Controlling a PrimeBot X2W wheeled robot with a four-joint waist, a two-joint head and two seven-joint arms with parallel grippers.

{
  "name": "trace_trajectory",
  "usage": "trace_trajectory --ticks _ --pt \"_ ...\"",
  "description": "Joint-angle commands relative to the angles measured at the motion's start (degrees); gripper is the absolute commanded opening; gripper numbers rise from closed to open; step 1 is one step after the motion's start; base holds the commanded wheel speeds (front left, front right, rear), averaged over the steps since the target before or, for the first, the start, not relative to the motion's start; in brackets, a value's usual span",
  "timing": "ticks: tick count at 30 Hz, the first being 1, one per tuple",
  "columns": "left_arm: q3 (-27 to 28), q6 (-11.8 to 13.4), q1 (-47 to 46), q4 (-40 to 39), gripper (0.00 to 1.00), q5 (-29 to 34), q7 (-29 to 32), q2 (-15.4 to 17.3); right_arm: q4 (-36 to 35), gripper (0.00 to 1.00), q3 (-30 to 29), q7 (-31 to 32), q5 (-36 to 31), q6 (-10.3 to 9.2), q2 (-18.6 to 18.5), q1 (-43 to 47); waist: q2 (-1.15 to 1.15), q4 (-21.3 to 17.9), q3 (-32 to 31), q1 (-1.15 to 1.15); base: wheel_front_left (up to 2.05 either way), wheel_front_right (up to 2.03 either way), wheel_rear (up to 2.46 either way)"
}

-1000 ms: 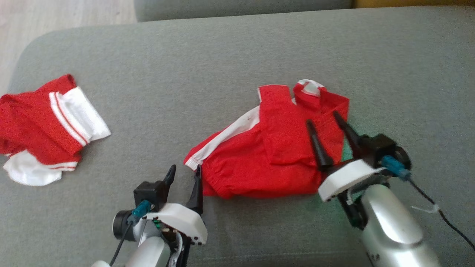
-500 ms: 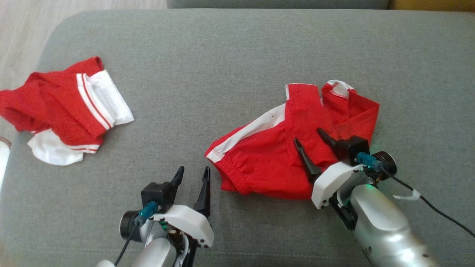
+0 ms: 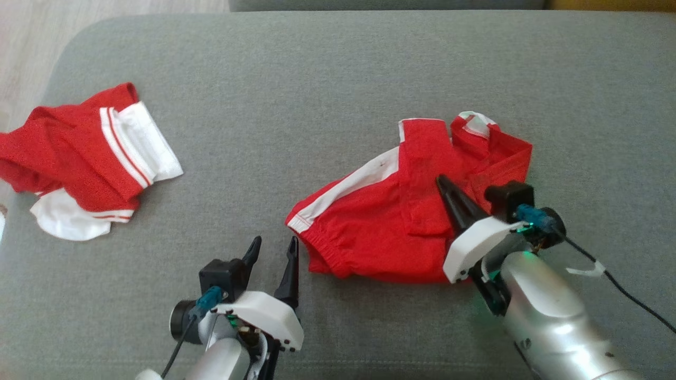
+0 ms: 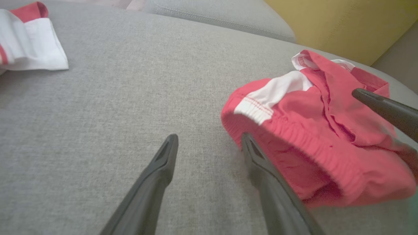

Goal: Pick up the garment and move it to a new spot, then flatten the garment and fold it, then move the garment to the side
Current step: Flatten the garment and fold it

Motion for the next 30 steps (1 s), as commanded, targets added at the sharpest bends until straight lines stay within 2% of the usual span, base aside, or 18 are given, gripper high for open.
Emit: trace_trajectory --ticks 1,9,10,11,16,21,25,30 --pt "2.04 -0.19 -1.66 -1.32 1.00 0.31 -0.71 0.22 -2.60 0.00 -0.27 -0.36 0.18 -0.05 0.17 -0.89 0.00 -0.67 -0.42 0.00 0.00 0.00 0.00" --pt "2.92 0.46 -1.30 -2.14 1.00 1.10 -0.71 0.22 -8.75 0.00 -8.19 -0.36 -2.11 -0.05 -2.21 2.05 0.00 -2.49 -1.52 0.00 0.00 0.00 0.00" --pt "3.27 0.70 -1.18 -2.27 1.00 1.30 -0.71 0.22 -9.70 0.35 -10.07 -0.36 -3.01 -0.05 -2.41 2.69 0.00 -2.79 -1.69 0.00 0.00 0.00 0.00" --pt "3.64 0.95 -1.04 -2.40 1.00 1.56 -0.71 0.22 -10.74 1.00 -11.99 -0.36 -3.96 -0.05 -2.44 3.44 0.00 -3.05 -1.92 0.00 0.00 0.00 0.00" --pt "5.99 2.67 0.13 -2.90 1.00 3.79 -0.71 0.22 -16.34 1.00 -19.72 -0.36 -8.55 -0.05 -1.38 8.07 0.00 -4.52 -3.24 0.00 0.00 0.00 0.00" --pt "9.11 3.63 1.67 -3.50 1.00 5.98 -0.71 0.22 -20.96 1.00 -22.38 -0.37 -11.47 -0.05 -0.06 12.57 0.00 -5.60 -4.37 0.00 0.00 0.00 0.00" --pt "11.01 3.93 2.70 -4.22 1.00 7.36 -0.71 0.22 -21.60 1.00 -20.38 -0.37 -12.36 -0.05 0.55 14.52 0.00 -5.70 -4.81 0.00 0.00 0.00 0.00" --pt "11.13 3.62 3.02 -4.62 1.00 7.50 -0.71 0.22 -18.47 1.00 -12.34 -0.37 -12.03 -0.05 0.81 13.80 0.00 -4.23 -4.60 0.00 0.00 0.00 0.00"
